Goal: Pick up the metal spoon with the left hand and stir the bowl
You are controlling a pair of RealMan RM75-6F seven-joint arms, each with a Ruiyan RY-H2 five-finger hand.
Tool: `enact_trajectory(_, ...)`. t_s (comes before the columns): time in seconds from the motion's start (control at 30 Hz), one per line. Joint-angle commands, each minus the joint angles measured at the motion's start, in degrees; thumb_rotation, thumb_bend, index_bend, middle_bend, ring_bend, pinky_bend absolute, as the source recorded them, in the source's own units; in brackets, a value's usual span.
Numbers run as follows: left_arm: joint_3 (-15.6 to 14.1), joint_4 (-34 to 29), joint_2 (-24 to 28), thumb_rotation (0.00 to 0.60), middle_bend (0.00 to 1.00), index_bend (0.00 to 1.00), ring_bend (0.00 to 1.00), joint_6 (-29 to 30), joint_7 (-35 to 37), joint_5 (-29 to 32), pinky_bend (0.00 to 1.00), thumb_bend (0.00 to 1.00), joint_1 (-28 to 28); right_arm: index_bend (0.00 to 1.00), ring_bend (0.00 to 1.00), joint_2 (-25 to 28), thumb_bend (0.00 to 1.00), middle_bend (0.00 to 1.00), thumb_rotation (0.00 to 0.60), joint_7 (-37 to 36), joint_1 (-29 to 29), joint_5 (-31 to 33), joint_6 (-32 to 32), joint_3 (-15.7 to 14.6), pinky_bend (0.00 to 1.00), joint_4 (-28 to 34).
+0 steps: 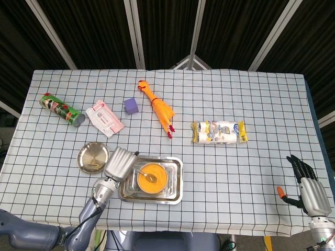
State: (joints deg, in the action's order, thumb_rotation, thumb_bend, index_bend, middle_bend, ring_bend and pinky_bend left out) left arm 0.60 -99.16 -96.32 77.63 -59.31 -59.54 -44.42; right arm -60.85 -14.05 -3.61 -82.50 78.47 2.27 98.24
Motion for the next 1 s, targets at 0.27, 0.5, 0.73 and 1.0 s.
enact_trajectory(0.27, 0.15, 2.7, -2.58, 0.6, 1.0, 0.54, 0.95, -0.93, -0.15, -1.25, 0.94, 0.26, 1.1, 0.0, 0.0, -0.03, 0.4, 0.0, 0.6, 0.13, 0.01, 0.0, -0.01, -0.03, 0.0, 0.07)
enact_trajectory(0.5, 0.75, 4.44, -4.28, 0.6, 1.0, 0.54, 0.95, -2.15, 0.31, -1.22, 0.94, 0.31, 1.64, 0.0, 0.0, -0.06, 0.4, 0.0, 0.6, 0.3, 0.03, 0.24, -0.04, 0.02, 0.0, 0.1)
enact_trajectory(0.73, 0.96, 5.8, -5.63, 0.6, 1.0, 0.56, 0.95, -2.77, 0.65, -1.77, 0.94, 0.34, 2.2, 0.0, 0.0, -0.03, 0.4, 0.0, 0.6, 0.26, 0.04, 0.18, -0.01, 0.01, 0.0, 0.14)
enact_trajectory(1.0, 1.54, 6.72, -5.98, 0.6, 1.0, 0.56, 0.95, -3.2, 1.18, -2.55, 0.94, 0.34, 2.8, 0.0, 0.0, -0.04, 0.4, 0.0, 0.6, 0.23, 0.04, 0.18, -0.08, -0.02, 0.0, 0.19)
